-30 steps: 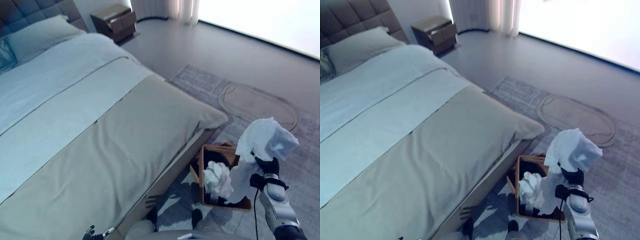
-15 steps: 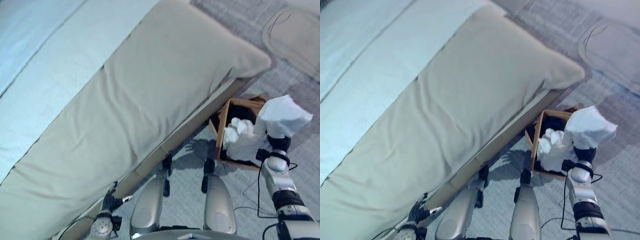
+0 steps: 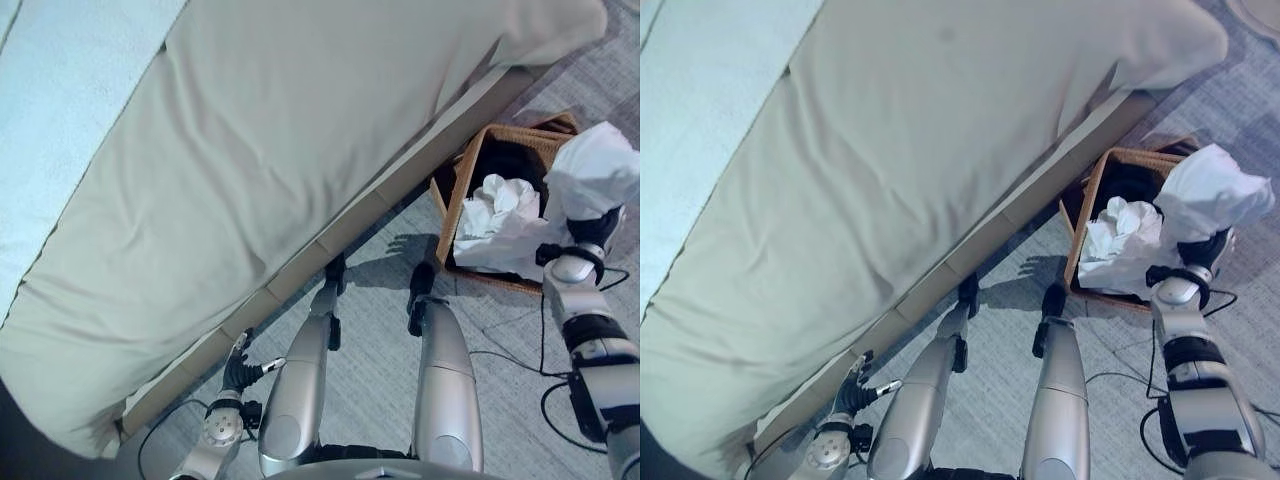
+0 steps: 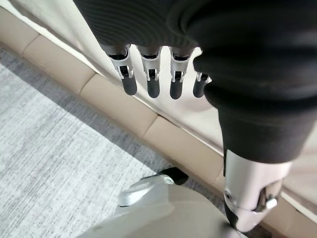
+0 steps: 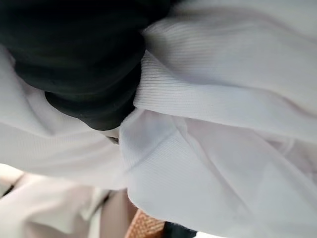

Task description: Pick up clothes into the bucket

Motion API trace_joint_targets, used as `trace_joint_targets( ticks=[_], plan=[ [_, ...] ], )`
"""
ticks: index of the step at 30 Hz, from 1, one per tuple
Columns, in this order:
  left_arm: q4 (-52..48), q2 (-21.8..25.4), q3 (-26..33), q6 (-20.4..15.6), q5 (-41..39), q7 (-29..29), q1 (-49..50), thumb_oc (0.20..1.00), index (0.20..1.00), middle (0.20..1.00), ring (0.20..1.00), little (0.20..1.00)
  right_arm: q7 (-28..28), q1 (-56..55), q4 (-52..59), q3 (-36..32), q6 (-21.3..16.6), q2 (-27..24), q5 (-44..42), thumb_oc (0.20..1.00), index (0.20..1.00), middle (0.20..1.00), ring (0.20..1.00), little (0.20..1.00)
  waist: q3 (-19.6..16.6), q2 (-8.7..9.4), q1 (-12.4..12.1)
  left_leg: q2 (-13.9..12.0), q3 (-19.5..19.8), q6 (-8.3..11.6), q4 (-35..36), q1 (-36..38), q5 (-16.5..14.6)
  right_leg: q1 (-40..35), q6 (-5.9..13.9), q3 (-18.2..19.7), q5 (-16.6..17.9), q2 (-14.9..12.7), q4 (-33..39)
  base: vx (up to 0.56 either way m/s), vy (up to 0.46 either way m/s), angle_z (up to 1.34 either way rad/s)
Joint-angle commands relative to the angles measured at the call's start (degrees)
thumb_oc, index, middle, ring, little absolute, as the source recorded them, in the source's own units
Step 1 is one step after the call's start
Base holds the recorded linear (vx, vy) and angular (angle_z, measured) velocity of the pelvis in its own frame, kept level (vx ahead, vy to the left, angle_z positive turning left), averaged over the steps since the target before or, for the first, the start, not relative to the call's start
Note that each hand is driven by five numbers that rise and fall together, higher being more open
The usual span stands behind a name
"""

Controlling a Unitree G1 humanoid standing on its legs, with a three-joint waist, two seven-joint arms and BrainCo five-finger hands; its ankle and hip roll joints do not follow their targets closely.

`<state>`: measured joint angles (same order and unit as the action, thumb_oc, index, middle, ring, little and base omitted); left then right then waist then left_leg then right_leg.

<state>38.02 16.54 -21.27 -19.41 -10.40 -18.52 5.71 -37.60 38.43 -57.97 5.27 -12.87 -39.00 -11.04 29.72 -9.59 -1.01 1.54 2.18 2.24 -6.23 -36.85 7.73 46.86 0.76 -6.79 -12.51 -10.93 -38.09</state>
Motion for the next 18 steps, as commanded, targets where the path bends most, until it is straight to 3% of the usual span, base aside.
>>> trace_joint_targets(
  ticks=[1, 3, 5, 6, 7, 18],
  plan=[
    [0.25, -0.37, -4.29, -0.36, -1.46, -1.50, -2.11, 1.000, 1.000, 1.000, 1.000, 1.000, -2.48, 4.62, -3.54, 3.49, -0.16, -7.94, 1.93, 0.200, 0.200, 0.200, 0.200, 0.200, 0.08, -2.54, -0.16, 1.08, -1.14, 0.26, -9.66, -0.30, -8.75, -1.78, 3.33, 0.88, 3.77, 1.20, 7.02, 0.00, -0.011, -0.03],
    [-0.54, -0.25, -5.06, -0.62, -2.02, -1.92, -2.82, 1.000, 1.000, 1.000, 1.000, 1.000, -2.49, 7.09, -5.79, 5.93, 0.66, -8.70, 3.02, 0.479, 0.479, 0.479, 0.479, 0.479, 0.08, -2.64, -0.44, 1.17, -1.32, 0.23, -10.30, -2.04, -8.87, -0.01, 3.28, 1.24, 3.94, 1.34, 6.49, 0.00, -0.010, -0.06],
    [-1.29, -0.16, -5.64, -0.87, -2.86, -2.06, -3.33, 1.000, 1.000, 1.000, 1.000, 1.000, -2.41, 8.67, -7.42, 7.91, 1.46, -9.33, 4.40, 0.586, 0.586, 0.586, 0.586, 0.586, 0.08, -2.58, -0.64, 1.20, -1.42, 0.17, -10.91, -3.57, -8.88, 1.50, 3.23, 1.40, 4.09, 1.48, 6.14, 0.00, -0.004, -0.02],
    [-1.99, 0.12, -5.71, -1.12, -3.05, -2.30, -3.60, 1.000, 1.000, 1.000, 1.000, 1.000, -2.57, 9.66, -7.99, 9.06, 1.75, -9.55, 5.09, 0.881, 0.881, 0.881, 0.881, 0.881, 0.08, -2.55, -0.74, 1.24, -1.44, 0.15, -11.12, -4.26, -8.90, 2.29, 3.21, 1.45, 4.14, 1.50, 5.90, -0.01, -0.040, 0.04],
    [-2.94, 0.50, -6.10, -1.44, -3.87, -2.45, -3.97, 1.000, 1.000, 1.000, 1.000, 1.000, -1.90, 10.66, -8.68, 10.91, 2.54, -9.86, 6.14, 1.000, 1.000, 1.000, 1.000, 1.000, 0.08, -2.34, -0.94, 1.27, -1.41, 0.15, -11.48, -5.54, -8.86, 3.32, 3.16, 1.33, 4.37, 1.47, 5.78, -0.01, -0.035, 0.04],
    [-2.52, 0.61, -7.60, -1.00, -4.19, -2.83, -6.05, 1.000, 1.000, 1.000, 1.000, 1.000, 1.27, 10.99, -14.56, 13.99, 4.74, -7.24, 7.38, 1.000, 1.000, 1.000, 1.000, 1.000, 0.08, -1.38, -1.15, 1.63, -0.47, 0.15, -10.40, -6.42, -8.08, 3.66, 3.27, 0.35, 5.58, 1.51, 7.65, -0.01, -0.014, 0.04]
  ],
)
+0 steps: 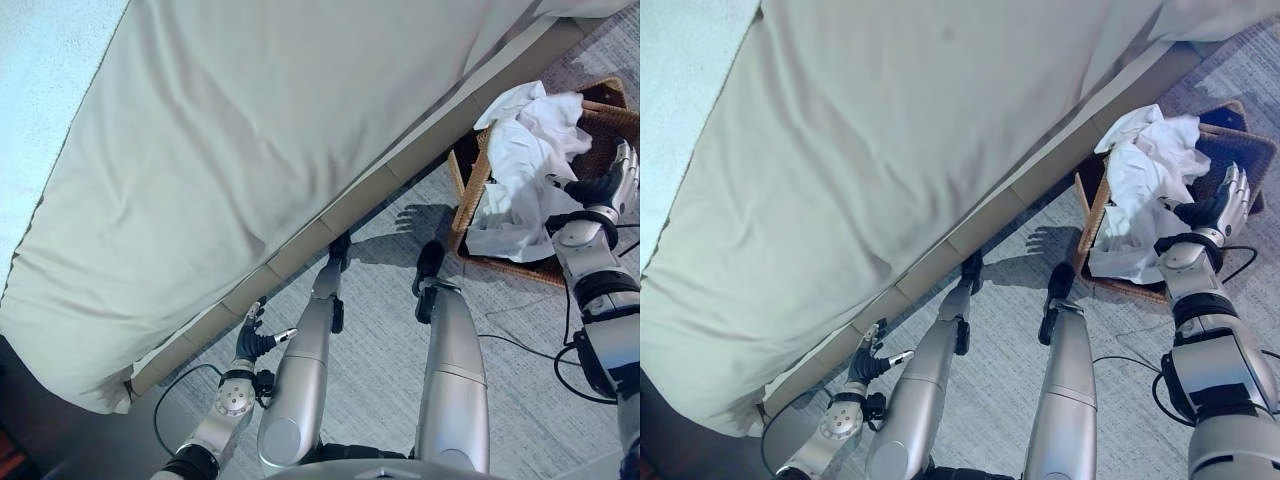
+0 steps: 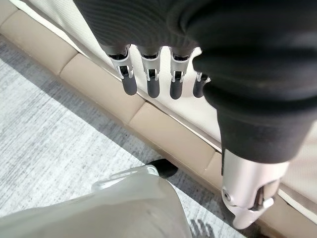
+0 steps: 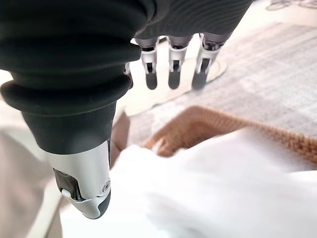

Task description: Pick up clothes into the bucket

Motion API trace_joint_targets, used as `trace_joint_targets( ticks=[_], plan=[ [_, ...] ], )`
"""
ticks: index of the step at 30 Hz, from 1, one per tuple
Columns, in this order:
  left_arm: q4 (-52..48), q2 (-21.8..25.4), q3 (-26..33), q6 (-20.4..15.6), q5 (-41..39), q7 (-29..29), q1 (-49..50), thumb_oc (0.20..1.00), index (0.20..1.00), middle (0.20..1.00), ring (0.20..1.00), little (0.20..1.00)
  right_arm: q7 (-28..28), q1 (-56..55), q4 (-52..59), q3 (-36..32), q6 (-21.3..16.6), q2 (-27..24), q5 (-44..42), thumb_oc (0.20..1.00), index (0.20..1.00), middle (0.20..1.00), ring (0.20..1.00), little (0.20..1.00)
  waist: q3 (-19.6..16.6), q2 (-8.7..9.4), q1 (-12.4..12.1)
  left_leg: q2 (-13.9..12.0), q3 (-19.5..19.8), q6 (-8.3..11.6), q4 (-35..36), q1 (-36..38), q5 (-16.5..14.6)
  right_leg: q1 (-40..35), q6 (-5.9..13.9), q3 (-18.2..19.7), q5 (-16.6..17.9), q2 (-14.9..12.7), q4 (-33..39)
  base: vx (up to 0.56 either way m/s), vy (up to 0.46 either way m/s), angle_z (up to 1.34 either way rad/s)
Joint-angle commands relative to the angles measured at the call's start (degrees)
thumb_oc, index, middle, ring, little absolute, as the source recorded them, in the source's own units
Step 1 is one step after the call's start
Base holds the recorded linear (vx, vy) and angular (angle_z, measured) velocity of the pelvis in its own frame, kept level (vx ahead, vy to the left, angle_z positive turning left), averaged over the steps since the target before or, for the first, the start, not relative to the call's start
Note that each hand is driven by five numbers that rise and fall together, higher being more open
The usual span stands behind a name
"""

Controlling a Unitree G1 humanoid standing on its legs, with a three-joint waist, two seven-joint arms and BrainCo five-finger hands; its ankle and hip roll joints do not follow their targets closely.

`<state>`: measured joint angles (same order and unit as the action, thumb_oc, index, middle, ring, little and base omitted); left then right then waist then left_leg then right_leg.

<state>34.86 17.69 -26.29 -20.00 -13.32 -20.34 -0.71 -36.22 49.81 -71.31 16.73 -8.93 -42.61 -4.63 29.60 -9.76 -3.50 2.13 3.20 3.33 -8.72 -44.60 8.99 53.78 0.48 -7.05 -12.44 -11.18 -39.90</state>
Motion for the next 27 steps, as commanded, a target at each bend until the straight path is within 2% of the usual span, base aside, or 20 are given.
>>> trace_joint_targets(
  ticks=[1, 5, 9, 12, 13, 15, 17, 18, 19, 20, 21, 23, 24, 27],
  plan=[
    [0.84, -0.56, -2.45, -0.46, -1.30, -1.18, 0.21, 1.000, 1.000, 1.000, 1.000, 1.000, -0.48, -1.07, -0.81, 2.28, 0.58, -3.00, 1.00, 1.000, 1.000, 1.000, 1.000, 1.000, 0.19, -1.01, 1.39, 1.05, -1.42, -0.98, -8.01, 1.25, -9.36, -3.36, 3.55, 0.57, 5.54, 1.76, 9.59, 0.00, 0.000, 0.00],
    [1.48, -0.89, -1.66, -0.38, -1.05, -1.59, -0.04, 1.000, 1.000, 1.000, 1.000, 1.000, -0.70, -5.70, 0.34, 0.51, -0.04, 0.50, 0.70, 1.000, 1.000, 1.000, 1.000, 1.000, 0.19, -0.20, 1.65, 1.00, -1.16, -1.11, -8.04, 1.91, -9.39, -4.67, 3.69, 0.38, 5.95, 1.81, 10.63, 0.00, 0.000, 0.00],
    [4.88, -1.96, 0.66, 0.03, -0.55, -1.91, -1.04, 1.000, 1.000, 1.000, 1.000, 1.000, -0.21, -13.28, 4.35, -1.67, -1.79, 6.35, -0.76, 1.000, 1.000, 1.000, 1.000, 1.000, 0.19, 1.55, 2.33, 0.74, -1.04, -1.14, -7.87, 4.82, -9.53, -8.44, 3.88, -0.18, 6.62, 1.94, 12.30, -0.02, -0.009, 0.07],
    [7.64, -2.51, 3.68, 0.68, -0.19, -1.89, -1.34, 1.000, 1.000, 1.000, 1.000, 1.000, 1.44, -20.94, 10.18, -3.60, -3.71, 11.78, -2.57, 1.000, 1.000, 1.000, 1.000, 1.000, 0.19, 3.49, 3.21, 0.35, -1.12, -1.24, -7.69, 8.47, -10.12, -13.08, 4.20, -0.54, 7.35, 2.26, 14.38, -0.02, 0.006, -0.01],
    [8.45, -2.34, 6.39, 0.85, -0.50, -1.34, -1.71, 1.000, 1.000, 1.000, 1.000, 1.000, 3.55, -24.68, 12.95, -4.53, -4.37, 14.37, -3.16, 1.000, 1.000, 1.000, 1.000, 1.000, 0.19, 4.68, 3.56, 0.17, -1.38, -1.58, -7.51, 9.85, -8.73, -15.70, 4.02, -1.01, 9.99, 2.26, 16.98, -0.07, 0.027, -0.05],
    [9.18, -2.17, 7.49, 0.95, -0.58, -0.80, -1.35, 1.000, 1.000, 1.000, 1.000, 1.000, 4.75, -26.73, 13.82, -4.92, -4.39, 15.46, -3.15, 1.000, 1.000, 1.000, 1.000, 1.000, 0.19, 5.33, 3.73, 0.02, -1.49, -1.57, -7.31, 11.70, -8.96, -17.77, 4.17, -1.25, 10.27, 2.31, 17.95, -0.03, 0.019, -0.10],
    [11.35, -2.18, 10.23, 1.32, -1.15, 0.36, -1.34, 1.000, 1.000, 1.000, 1.000, 1.000, 7.12, -30.83, 15.57, -5.42, -4.75, 18.20, -3.07, 1.000, 1.000, 1.000, 1.000, 1.000, 0.19, 6.91, 4.04, -0.23, -1.70, -1.56, -6.76, 16.20, -9.56, -22.73, 4.56, -1.36, 10.90, 2.49, 20.09, 0.04, 0.024, -0.12],
    [13.79, -1.75, 11.87, 1.66, -0.34, 1.59, -1.63, 1.000, 1.000, 1.000, 1.000, 1.000, 9.18, -33.59, 14.10, -6.01, -4.29, 20.33, -2.78, 1.000, 1.000, 1.000, 1.000, 1.000, 0.19, 8.09, 3.88, -0.47, -1.75, -1.67, -6.45, 20.71, -10.27, -27.75, 4.89, -1.56, 11.30, 2.64, 21.83, 0.06, 0.020, -0.16],
    [13.79, -1.74, 11.86, 1.66, -0.35, 1.59, -1.60, 1.000, 1.000, 1.000, 1.000, 1.000, 9.17, -33.63, 14.11, -6.01, -4.28, 20.34, -2.77, 1.000, 1.000, 1.000, 1.000, 1.000, 0.19, 8.09, 3.87, -0.48, -1.75, -1.67, -6.40, 20.78, -10.26, -27.83, 4.89, -1.57, 11.31, 2.65, 21.89, 0.06, 0.022, -0.19],
    [14.89, -1.84, 12.96, 1.75, -0.58, 2.12, -1.66, 1.000, 1.000, 1.000, 1.000, 1.000, 10.21, -35.41, 15.01, -5.90, -4.45, 21.53, -2.30, 1.000, 1.000, 1.000, 1.000, 1.000, 0.19, 8.86, 3.96, -0.61, -2.01, -1.59, -5.83, 23.40, -10.55, -30.57, 5.05, -1.46, 11.54, 2.87, 22.96, 0.09, 0.035, -0.13],
    [16.97, -1.50, 14.54, 2.33, -0.04, 3.61, -1.47, 1.000, 1.000, 1.000, 1.000, 1.000, 12.41, -38.27, 14.67, -5.75, -3.82, 22.90, -1.05, 1.000, 1.000, 1.000, 1.000, 1.000, -1.13, 10.18, 3.84, -0.77, -2.31, -1.68, -4.56, 27.72, -11.04, -35.26, 5.50, -1.35, 12.23, 3.26, 25.47, 0.11, 0.055, -0.07],
    [19.94, -1.61, 16.03, 2.90, 0.28, 5.36, -1.48, 1.000, 1.000, 1.000, 1.000, 1.000, 14.60, -41.00, 13.22, -5.31, -3.41, 24.33, 0.16, 1.000, 1.000, 1.000, 1.000, 1.000, -4.17, 11.30, 3.67, -0.92, -2.83, -1.63, -2.31, 31.10, -11.09, -38.97, 6.05, -1.46, 13.00, 3.88, 28.49, 0.11, 0.039, -0.12],
    [19.95, -1.60, 16.04, 2.89, 0.28, 5.37, -1.49, 1.000, 1.000, 1.000, 1.000, 1.000, 14.60, -40.99, 13.22, -5.31, -3.41, 24.34, 0.17, 1.000, 1.000, 1.000, 1.000, 1.000, -4.30, 11.33, 3.73, -0.87, -2.78, -1.64, -2.13, 30.99, -10.88, -38.88, 6.06, -1.51, 13.16, 3.84, 28.64, 0.09, 0.026, -0.11],
    [24.19, -1.56, 18.46, 3.85, 0.66, 9.71, -0.45, 1.000, 1.000, 1.000, 1.000, 1.000, 18.78, -45.34, 13.02, -4.70, -3.17, 25.48, 2.48, 1.000, 1.000, 1.000, 1.000, 1.000, -10.85, 12.99, 3.63, -1.30, -3.74, -1.68, 2.46, 37.34, -10.81, -45.08, 6.88, -0.91, 13.91, 5.35, 33.68, 0.16, 0.066, -0.17]
  ],
)
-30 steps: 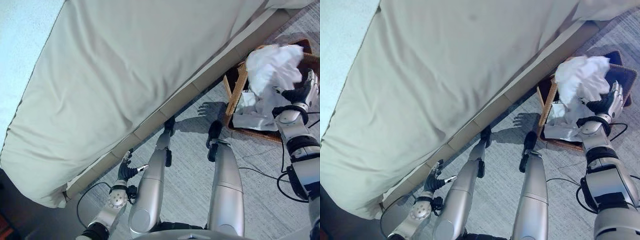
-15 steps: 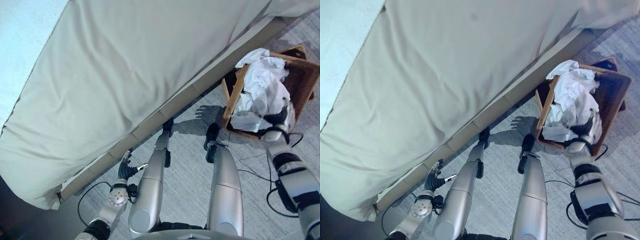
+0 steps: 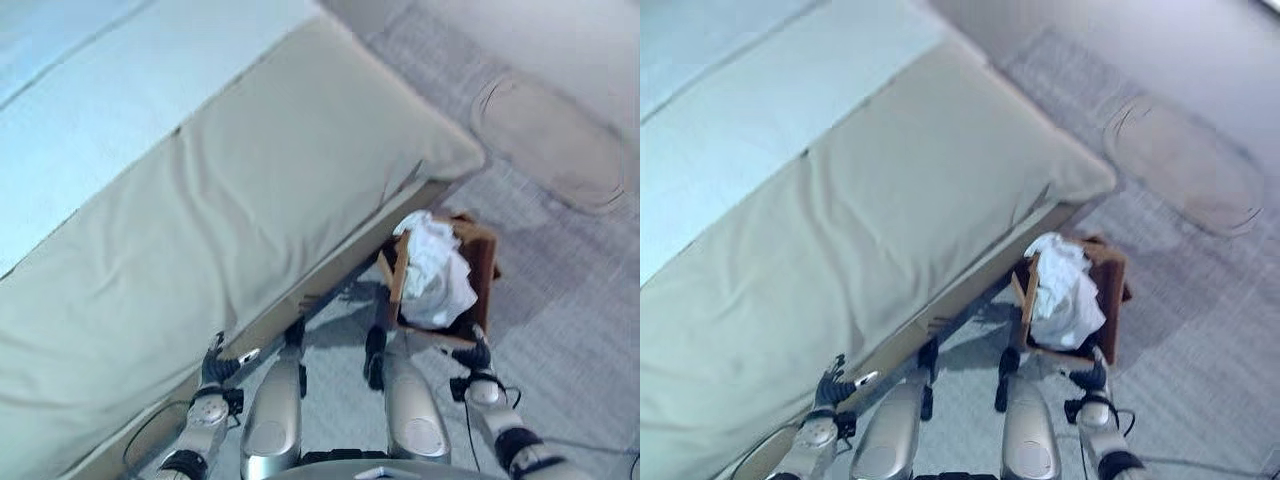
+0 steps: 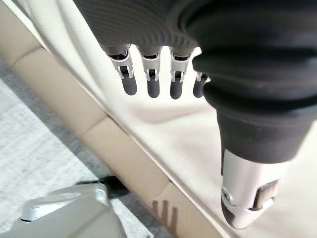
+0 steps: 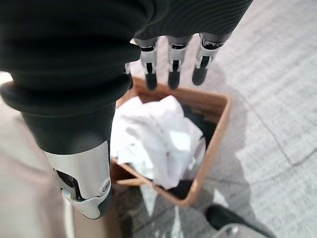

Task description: Pick up clothes into the bucket

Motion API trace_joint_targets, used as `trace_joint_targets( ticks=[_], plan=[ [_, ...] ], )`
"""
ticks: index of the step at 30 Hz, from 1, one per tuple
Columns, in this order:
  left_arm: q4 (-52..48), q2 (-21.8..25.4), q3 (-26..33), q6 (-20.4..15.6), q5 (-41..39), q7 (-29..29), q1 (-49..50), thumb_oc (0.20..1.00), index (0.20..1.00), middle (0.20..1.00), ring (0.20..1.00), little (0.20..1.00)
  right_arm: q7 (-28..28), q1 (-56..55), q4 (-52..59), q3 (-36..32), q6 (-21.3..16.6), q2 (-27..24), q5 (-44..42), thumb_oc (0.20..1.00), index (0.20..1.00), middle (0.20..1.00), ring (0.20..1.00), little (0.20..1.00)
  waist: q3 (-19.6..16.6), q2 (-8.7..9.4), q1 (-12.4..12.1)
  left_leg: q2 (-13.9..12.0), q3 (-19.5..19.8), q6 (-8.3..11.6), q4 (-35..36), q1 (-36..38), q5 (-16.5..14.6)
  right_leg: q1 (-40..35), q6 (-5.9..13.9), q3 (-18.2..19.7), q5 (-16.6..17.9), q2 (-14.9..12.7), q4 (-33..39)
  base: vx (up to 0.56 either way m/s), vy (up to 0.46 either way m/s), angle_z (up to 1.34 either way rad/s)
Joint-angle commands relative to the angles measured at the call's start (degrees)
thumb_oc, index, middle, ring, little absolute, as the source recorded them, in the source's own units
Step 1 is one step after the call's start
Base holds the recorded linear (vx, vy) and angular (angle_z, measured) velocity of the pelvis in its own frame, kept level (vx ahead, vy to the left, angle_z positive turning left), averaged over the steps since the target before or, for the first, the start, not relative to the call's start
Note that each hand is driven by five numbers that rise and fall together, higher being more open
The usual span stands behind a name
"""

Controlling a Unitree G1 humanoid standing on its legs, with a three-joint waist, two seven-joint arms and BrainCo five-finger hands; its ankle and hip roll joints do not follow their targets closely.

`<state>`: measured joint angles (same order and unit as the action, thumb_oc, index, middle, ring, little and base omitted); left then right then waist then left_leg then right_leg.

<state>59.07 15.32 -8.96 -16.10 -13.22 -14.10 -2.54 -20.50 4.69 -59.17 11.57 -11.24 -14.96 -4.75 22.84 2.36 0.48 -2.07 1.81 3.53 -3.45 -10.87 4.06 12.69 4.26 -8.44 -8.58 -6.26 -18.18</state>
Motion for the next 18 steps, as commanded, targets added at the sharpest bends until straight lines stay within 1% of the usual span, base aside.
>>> trace_joint_targets(
  ticks=[1, 3, 4, 5, 6, 7, 8, 9, 10, 12, 13, 14, 18],
  plan=[
    [0.68, 0.87, 1.47, 0.24, 1.25, 4.57, 1.63, 1.000, 1.000, 1.000, 1.000, 1.000, 4.14, -1.04, 0.80, 0.50, -0.82, -2.07, 2.91, 1.000, 1.000, 1.000, 1.000, 1.000, -5.69, 1.13, -0.34, 2.71, -2.57, -1.95, -1.97, 4.99, -5.84, -5.36, 3.19, 0.61, 10.06, 0.68, 12.85, 0.09, 0.054, -0.13],
    [1.50, 0.91, 1.33, 0.62, 2.72, 6.62, 2.00, 1.000, 1.000, 1.000, 1.000, 1.000, 6.37, -2.35, 0.20, 0.54, -0.67, -1.83, 3.19, 1.000, 1.000, 1.000, 1.000, 1.000, -8.30, 1.49, -0.20, 2.35, -2.83, -1.96, -0.31, 7.76, -5.78, -7.93, 3.27, 0.80, 9.94, 0.98, 14.05, 0.05, 0.053, -0.08],
    [1.50, 0.91, 1.33, 0.61, 2.72, 6.62, 2.02, 1.000, 1.000, 1.000, 1.000, 1.000, 6.38, -2.37, 0.21, 0.55, -0.67, -1.83, 3.19, 1.000, 1.000, 1.000, 1.000, 1.000, -8.23, 1.49, -0.22, 2.35, -2.84, -1.96, -0.22, 7.92, -5.76, -8.06, 3.27, 0.81, 9.95, 1.00, 14.10, 0.07, 0.049, -0.10],
    [3.62, 0.66, 1.54, 1.24, 4.39, 8.08, 2.15, 1.000, 1.000, 1.000, 1.000, 1.000, 8.25, -3.19, -1.82, 0.85, -0.20, -1.36, 3.64, 1.000, 1.000, 1.000, 1.000, 1.000, -10.84, 1.73, -0.22, 2.14, -3.15, -1.98, 1.27, 10.27, -5.73, -10.29, 3.26, 0.62, 9.64, 1.28, 15.14, 0.07, 0.024, -0.09],
    [3.62, 0.66, 1.54, 1.23, 4.39, 8.09, 2.16, 1.000, 1.000, 1.000, 1.000, 1.000, 8.25, -3.21, -1.82, 0.85, -0.21, -1.37, 3.64, 1.000, 1.000, 1.000, 1.000, 1.000, -10.79, 1.73, -0.24, 2.14, -3.16, -1.98, 1.34, 10.40, -5.71, -10.40, 3.26, 0.63, 9.65, 1.29, 15.19, 0.10, 0.032, -0.07],
    [4.34, 0.48, 1.84, 1.44, 4.78, 8.85, 2.32, 1.000, 1.000, 1.000, 1.000, 1.000, 9.08, -3.82, -2.40, 0.75, -0.08, -1.03, 3.70, 1.000, 1.000, 1.000, 1.000, 1.000, -12.00, 1.81, -0.18, 2.00, -3.25, -1.94, 2.21, 11.58, -5.67, -11.54, 3.24, 0.55, 9.46, 1.41, 15.71, 0.09, 0.019, -0.03],
    [5.50, -0.23, 2.43, 1.97, 4.65, 9.92, 2.68, 1.000, 1.000, 1.000, 1.000, 1.000, 10.17, -4.28, -4.17, 0.39, 0.40, -0.29, 3.42, 1.000, 1.000, 1.000, 1.000, 1.000, -14.07, 1.97, -0.18, 1.84, -3.35, -1.87, 2.98, 13.39, -5.79, -13.14, 3.16, 0.73, 8.99, 1.59, 16.21, 0.09, 0.019, -0.02],
    [5.51, -0.23, 2.44, 1.96, 4.65, 9.92, 2.68, 1.000, 1.000, 1.000, 1.000, 1.000, 10.18, -4.28, -4.18, 0.40, 0.39, -0.29, 3.42, 1.000, 1.000, 1.000, 1.000, 1.000, -14.03, 1.97, -0.18, 1.83, -3.35, -1.87, 3.01, 13.46, -5.79, -13.20, 3.15, 0.73, 8.98, 1.59, 16.22, 0.10, 0.021, 0.01],
    [7.08, -0.92, 3.11, 2.40, 4.32, 10.60, 3.13, 1.000, 1.000, 1.000, 1.000, 1.000, 11.03, -4.85, -5.33, 0.31, 0.69, 0.32, 3.32, 1.000, 1.000, 1.000, 1.000, 1.000, -15.41, 1.96, -0.37, 1.77, -3.59, -1.91, 3.18, 15.02, -6.15, -14.90, 3.03, 0.83, 8.60, 1.61, 16.58, 0.07, 0.018, 0.00],
    [8.62, -1.80, 3.34, 2.86, 4.56, 11.63, 3.83, 1.000, 1.000, 1.000, 1.000, 1.000, 12.15, -5.09, -7.62, -0.14, 1.15, 0.80, 2.72, 1.000, 1.000, 1.000, 1.000, 1.000, -16.47, 1.82, -0.48, 1.84, -3.65, -2.00, 2.82, 16.25, -6.82, -16.28, 2.90, 0.99, 8.27, 1.55, 16.82, 0.07, 0.018, -0.01],
    [8.63, -1.80, 3.34, 2.86, 4.56, 11.63, 3.84, 1.000, 1.000, 1.000, 1.000, 1.000, 12.16, -5.09, -7.63, -0.14, 1.14, 0.80, 2.71, 1.000, 1.000, 1.000, 1.000, 1.000, -16.43, 1.81, -0.50, 1.84, -3.67, -2.00, 2.83, 16.31, -6.83, -16.33, 2.90, 1.01, 8.27, 1.56, 16.84, 0.05, 0.005, -0.04],
    [9.95, -2.42, 3.40, 3.36, 5.32, 12.45, 4.42, 1.000, 1.000, 1.000, 1.000, 1.000, 13.04, -5.27, -8.03, 0.00, 1.33, 1.10, 2.86, 1.000, 1.000, 1.000, 1.000, 1.000, -17.37, 1.72, -0.58, 1.88, -3.75, -2.03, 2.47, 17.05, -7.27, -17.30, 2.68, 1.09, 7.88, 1.65, 16.98, 0.03, 0.000, -0.04],
    [12.57, -3.05, 3.38, 3.82, 7.68, 13.57, 5.38, 1.000, 1.000, 1.000, 1.000, 1.000, 13.95, -5.70, -8.76, 0.43, 1.50, 1.79, 3.46, 1.000, 1.000, 1.000, 1.000, 1.000, -18.50, 1.40, -0.53, 1.64, -3.92, -1.95, 2.45, 18.77, -7.80, -19.20, 2.46, 1.15, 7.13, 1.78, 17.17, 0.06, -0.002, -0.02]
  ],
)
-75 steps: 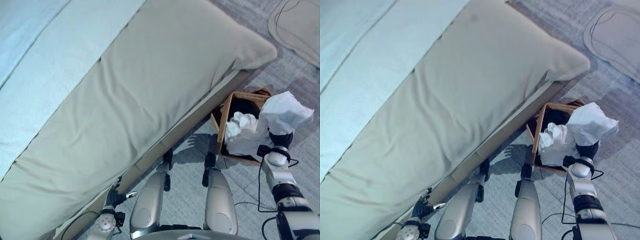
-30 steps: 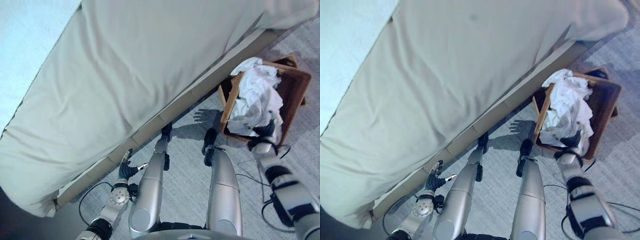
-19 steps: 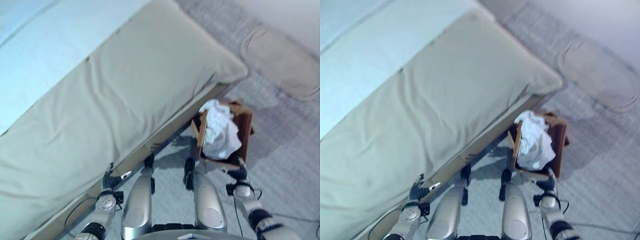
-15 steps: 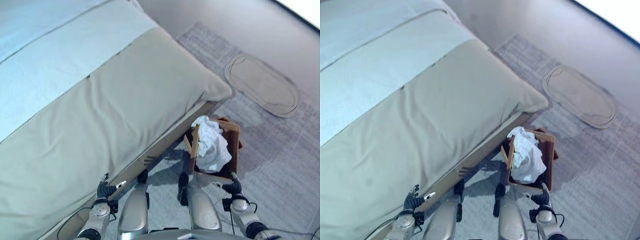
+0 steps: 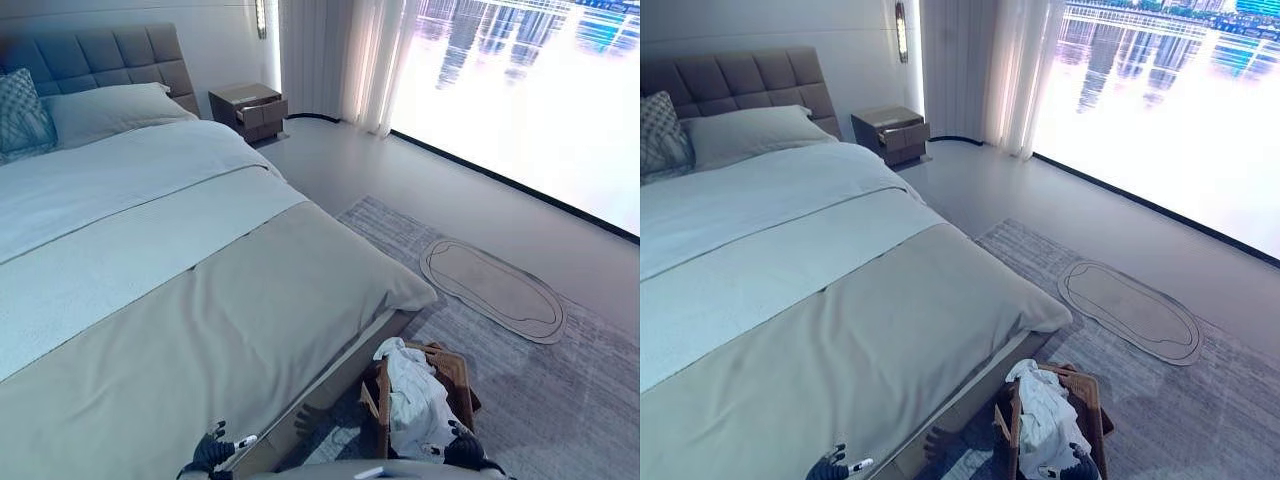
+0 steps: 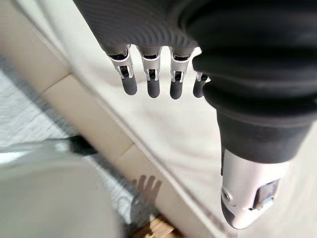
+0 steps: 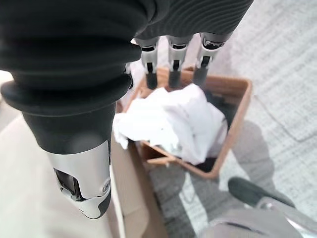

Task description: Pick up clothes into the bucket

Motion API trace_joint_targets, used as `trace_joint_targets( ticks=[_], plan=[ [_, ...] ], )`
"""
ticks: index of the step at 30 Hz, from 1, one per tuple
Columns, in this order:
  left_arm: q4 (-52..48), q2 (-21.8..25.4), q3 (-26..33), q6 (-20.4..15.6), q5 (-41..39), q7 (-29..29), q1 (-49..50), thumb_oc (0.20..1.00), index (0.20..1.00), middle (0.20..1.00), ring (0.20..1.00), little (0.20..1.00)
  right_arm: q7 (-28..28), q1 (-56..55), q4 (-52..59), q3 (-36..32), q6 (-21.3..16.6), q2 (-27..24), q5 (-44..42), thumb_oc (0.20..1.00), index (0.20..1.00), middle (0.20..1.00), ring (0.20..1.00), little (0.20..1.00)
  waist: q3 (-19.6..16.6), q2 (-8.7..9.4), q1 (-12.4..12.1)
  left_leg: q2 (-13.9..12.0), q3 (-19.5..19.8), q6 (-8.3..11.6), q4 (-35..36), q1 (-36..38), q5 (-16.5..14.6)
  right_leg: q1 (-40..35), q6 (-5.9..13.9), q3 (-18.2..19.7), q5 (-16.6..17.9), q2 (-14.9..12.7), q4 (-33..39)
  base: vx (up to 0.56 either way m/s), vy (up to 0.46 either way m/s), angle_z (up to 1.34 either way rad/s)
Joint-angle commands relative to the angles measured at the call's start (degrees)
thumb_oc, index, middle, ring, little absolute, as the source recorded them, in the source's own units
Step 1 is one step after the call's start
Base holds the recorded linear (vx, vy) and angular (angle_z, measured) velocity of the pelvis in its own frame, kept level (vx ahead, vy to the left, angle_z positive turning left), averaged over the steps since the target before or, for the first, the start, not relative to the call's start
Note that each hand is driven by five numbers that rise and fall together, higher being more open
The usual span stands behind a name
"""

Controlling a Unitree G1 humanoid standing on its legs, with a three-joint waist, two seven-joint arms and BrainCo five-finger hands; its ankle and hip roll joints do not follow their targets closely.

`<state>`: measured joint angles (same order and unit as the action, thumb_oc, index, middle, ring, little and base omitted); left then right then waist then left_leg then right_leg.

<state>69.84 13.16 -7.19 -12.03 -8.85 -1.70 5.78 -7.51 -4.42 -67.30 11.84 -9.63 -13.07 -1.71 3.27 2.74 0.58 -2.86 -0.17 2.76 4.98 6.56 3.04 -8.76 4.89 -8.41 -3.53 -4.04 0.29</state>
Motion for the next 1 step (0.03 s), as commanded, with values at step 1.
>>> trace_joint_targets(
  ticks=[1],
  plan=[
    [1.80, -0.89, 1.61, -0.25, 3.32, 1.17, -2.93, 1.000, 1.000, 1.000, 1.000, 1.000, 0.96, 3.41, -0.63, 0.16, -0.11, -0.10, 0.41, 1.000, 1.000, 1.000, 1.000, 1.000, 1.11, 1.03, -0.64, 2.43, -1.95, -1.18, -5.97, 1.38, -6.79, 2.21, 1.83, 1.12, 2.08, -0.43, -1.28, 0.03, 0.002, -0.02]
  ],
)
